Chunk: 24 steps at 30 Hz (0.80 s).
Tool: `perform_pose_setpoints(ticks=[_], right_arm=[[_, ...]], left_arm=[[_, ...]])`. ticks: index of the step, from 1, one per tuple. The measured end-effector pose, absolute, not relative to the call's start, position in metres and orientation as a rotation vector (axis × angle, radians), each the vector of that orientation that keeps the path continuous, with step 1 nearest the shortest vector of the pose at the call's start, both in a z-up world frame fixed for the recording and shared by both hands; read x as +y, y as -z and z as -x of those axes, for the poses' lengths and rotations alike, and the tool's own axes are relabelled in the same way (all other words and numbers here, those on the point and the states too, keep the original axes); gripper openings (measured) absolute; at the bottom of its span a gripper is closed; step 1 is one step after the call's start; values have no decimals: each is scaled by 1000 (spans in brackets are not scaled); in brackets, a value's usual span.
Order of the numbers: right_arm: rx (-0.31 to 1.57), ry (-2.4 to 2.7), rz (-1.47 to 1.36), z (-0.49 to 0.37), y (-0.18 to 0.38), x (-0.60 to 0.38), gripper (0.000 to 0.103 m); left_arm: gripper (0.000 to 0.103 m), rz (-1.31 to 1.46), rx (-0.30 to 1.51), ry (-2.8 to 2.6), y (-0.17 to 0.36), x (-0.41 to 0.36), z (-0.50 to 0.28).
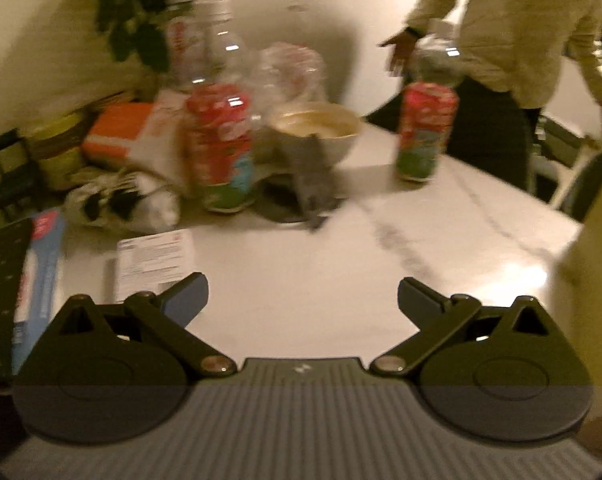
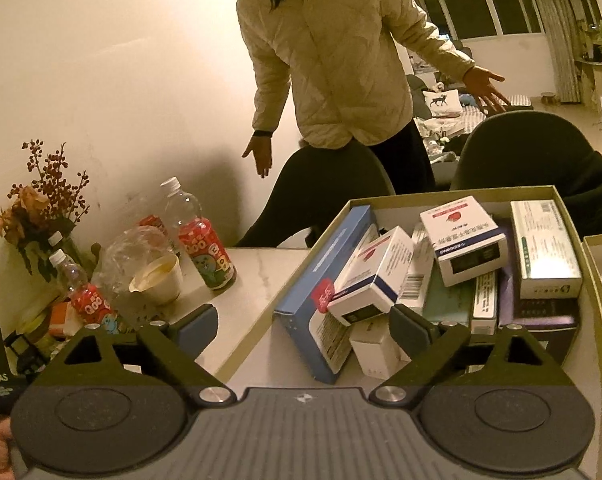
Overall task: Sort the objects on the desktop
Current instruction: 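Withdraw both open tools from the cardboard box toward the table, then move the open left tool toward the white barcode box on the table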
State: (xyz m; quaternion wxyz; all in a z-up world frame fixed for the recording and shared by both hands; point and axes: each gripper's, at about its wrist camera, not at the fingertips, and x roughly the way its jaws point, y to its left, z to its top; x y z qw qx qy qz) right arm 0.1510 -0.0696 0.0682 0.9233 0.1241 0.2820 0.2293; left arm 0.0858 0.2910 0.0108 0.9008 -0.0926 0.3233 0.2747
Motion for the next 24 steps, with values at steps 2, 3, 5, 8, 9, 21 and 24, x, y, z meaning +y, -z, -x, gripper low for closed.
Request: perform_pose_setpoints(ticks=[2,3,5,8,9,21,24], right_arm=[[583,-475,-258,-151,-67,-68,94],[584,-478,-260,-151,-67,-68,94],[587,-482,-259,-151,-67,-67,94],[588,-484,-259,-151,-67,-67,95],[588,-485,-260,-151,-67,-67,95],[598,-473,-261,-154,-64,-73,96],[601,-471,-261,-155,-63,-73,96]], left_arm=[[103,178,675,-622,-8,297,-86],[103,180,678,-642,-6,300,-87],[103,203,684,-682,-1,308,-87],[103,236,680,-733,4,317,-85],[103,244,680,-748,5,319,-85],[103,304,700,-900,27,346,-88],[103,311,703,-928,31,351,-89]])
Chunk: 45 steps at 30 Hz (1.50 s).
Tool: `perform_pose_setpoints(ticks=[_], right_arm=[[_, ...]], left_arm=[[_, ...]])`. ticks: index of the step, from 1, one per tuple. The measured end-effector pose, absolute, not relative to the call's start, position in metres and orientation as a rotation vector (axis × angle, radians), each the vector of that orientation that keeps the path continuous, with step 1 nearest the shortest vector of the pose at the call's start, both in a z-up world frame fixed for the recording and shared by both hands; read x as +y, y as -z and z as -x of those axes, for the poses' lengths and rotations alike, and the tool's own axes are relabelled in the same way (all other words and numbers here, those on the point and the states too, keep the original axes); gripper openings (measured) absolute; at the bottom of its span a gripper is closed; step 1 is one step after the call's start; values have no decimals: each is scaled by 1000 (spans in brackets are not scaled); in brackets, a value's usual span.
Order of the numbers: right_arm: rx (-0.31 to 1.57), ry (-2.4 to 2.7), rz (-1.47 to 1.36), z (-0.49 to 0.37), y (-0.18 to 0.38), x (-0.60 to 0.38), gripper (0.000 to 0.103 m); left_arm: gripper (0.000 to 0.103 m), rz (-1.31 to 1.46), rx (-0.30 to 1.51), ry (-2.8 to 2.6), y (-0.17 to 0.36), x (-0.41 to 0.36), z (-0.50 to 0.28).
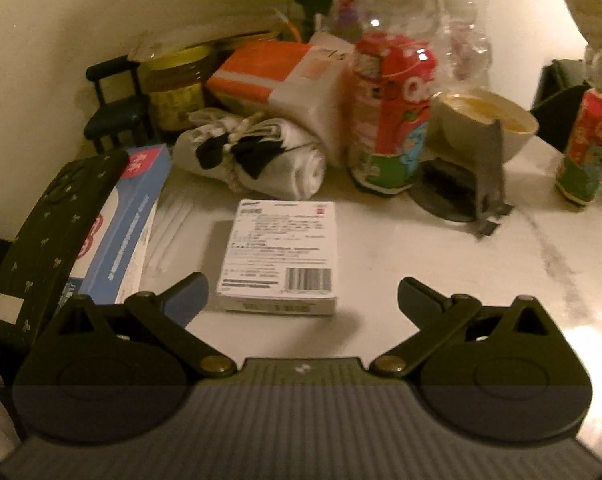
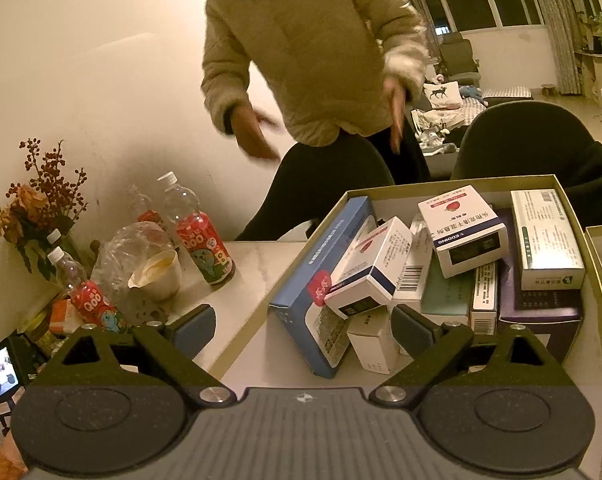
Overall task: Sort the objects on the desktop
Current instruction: 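Move the open left tool toward the white barcode box on the table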
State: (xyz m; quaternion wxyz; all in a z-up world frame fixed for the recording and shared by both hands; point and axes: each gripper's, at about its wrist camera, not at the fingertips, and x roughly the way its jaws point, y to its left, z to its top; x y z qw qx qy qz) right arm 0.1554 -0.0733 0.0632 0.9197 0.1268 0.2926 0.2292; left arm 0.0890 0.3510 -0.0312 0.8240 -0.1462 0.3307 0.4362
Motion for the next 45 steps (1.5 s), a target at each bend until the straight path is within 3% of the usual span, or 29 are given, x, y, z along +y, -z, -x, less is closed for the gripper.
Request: perform_pose_setpoints(ticks=[13,18,19,45], right_arm=[[619,-469,-251,-159,-58,-68,96],[625,-471,-247,-160,-57,-65,96],[626,-471,-246,-161,-56,-64,96],[614,-480,-254,-151,-60,-62,96]], left_arm=[[90,342,698,-952,44,365,-91],[74,348,674,-944,44,366,-90],[66,349,671,-937,44,366,-89],[66,272,568,-731,6,315,-80]])
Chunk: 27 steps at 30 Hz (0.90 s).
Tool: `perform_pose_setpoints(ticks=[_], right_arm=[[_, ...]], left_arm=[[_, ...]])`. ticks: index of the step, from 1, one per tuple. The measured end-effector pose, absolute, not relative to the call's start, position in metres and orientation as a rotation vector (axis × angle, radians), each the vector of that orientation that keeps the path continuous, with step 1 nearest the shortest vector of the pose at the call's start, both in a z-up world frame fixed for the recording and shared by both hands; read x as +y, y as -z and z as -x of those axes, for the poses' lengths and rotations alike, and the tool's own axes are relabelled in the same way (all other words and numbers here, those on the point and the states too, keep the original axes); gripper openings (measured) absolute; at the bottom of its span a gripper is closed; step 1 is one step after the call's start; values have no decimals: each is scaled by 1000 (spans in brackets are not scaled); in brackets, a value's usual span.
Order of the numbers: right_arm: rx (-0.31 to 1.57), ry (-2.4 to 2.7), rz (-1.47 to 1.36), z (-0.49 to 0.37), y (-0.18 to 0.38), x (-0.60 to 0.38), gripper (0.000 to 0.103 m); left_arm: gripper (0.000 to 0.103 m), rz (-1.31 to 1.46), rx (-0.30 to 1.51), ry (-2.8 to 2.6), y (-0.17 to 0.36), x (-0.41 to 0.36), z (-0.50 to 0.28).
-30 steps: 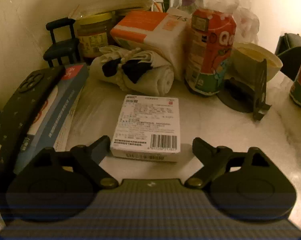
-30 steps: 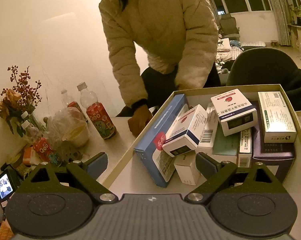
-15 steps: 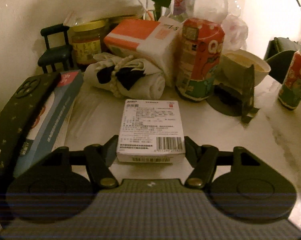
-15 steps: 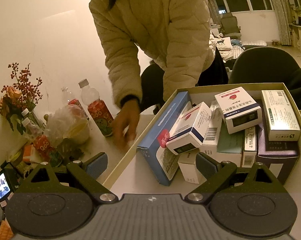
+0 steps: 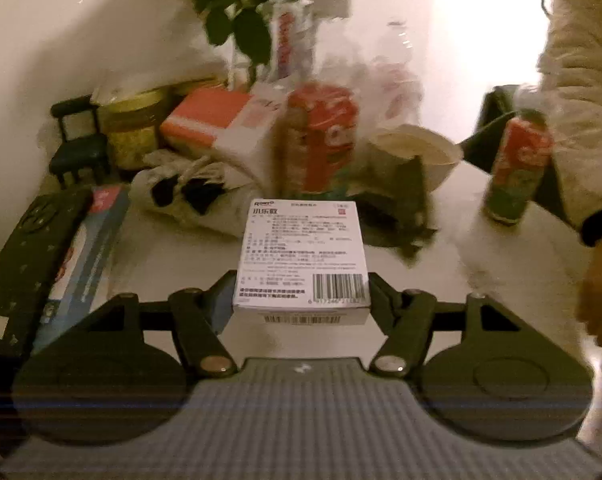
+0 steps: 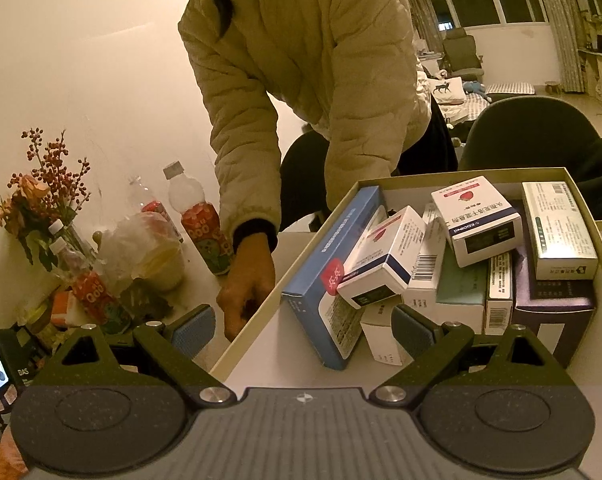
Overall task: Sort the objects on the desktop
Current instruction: 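Move the open left tool toward the white barcode box on the table, then close the left gripper on the white barcode box and lift it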
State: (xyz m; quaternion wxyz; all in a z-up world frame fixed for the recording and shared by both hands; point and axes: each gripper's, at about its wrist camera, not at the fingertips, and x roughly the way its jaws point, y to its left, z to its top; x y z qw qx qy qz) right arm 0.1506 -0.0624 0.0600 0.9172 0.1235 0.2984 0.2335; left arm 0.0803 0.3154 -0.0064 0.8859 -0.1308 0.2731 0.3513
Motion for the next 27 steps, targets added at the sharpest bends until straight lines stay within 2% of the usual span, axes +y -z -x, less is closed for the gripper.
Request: perform_pose_setpoints(ticks=[27], right_arm=[[602,-432,-309,-142,-58,-91,96]], left_arm=[[66,156,537,-369,-39,207,-96]])
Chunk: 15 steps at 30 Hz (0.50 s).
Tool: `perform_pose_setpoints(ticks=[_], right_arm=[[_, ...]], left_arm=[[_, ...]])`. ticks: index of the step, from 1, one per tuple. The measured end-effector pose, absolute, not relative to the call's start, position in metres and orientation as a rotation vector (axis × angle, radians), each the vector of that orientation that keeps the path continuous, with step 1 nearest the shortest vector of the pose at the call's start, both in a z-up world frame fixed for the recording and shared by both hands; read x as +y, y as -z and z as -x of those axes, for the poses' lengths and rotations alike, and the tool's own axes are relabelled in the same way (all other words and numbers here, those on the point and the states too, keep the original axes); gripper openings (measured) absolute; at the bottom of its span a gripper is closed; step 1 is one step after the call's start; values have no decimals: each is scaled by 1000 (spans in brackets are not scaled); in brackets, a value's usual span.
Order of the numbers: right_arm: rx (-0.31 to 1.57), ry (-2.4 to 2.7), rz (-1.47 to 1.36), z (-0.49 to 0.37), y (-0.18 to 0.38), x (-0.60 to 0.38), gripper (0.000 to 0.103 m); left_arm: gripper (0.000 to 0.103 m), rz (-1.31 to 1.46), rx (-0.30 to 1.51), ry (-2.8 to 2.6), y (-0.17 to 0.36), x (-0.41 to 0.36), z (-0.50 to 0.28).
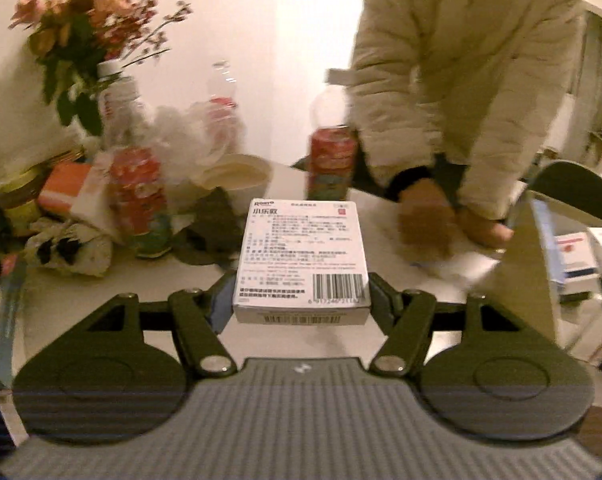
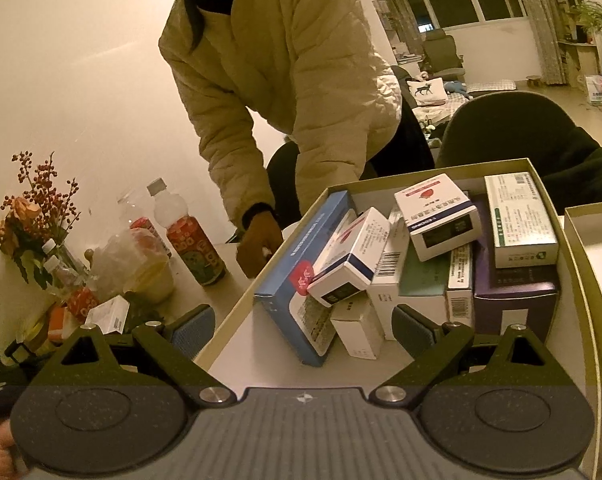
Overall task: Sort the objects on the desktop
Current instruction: 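Close the left gripper on the white barcode box and lift it, then carry the barcode box into the cardboard box and open the left gripper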
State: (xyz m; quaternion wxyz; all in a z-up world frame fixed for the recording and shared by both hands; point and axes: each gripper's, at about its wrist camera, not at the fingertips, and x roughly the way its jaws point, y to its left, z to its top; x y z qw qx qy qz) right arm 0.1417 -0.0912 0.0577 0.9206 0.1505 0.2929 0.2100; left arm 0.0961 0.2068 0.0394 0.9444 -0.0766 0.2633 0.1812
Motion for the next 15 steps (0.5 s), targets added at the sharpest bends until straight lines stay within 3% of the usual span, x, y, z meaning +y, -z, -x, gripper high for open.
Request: perform_pose_setpoints(ticks=[15], right_arm=[[599,-392,-321,-137,-56,-106,96]], left_arm=[[66,100,513,-156,-56,145,-102]])
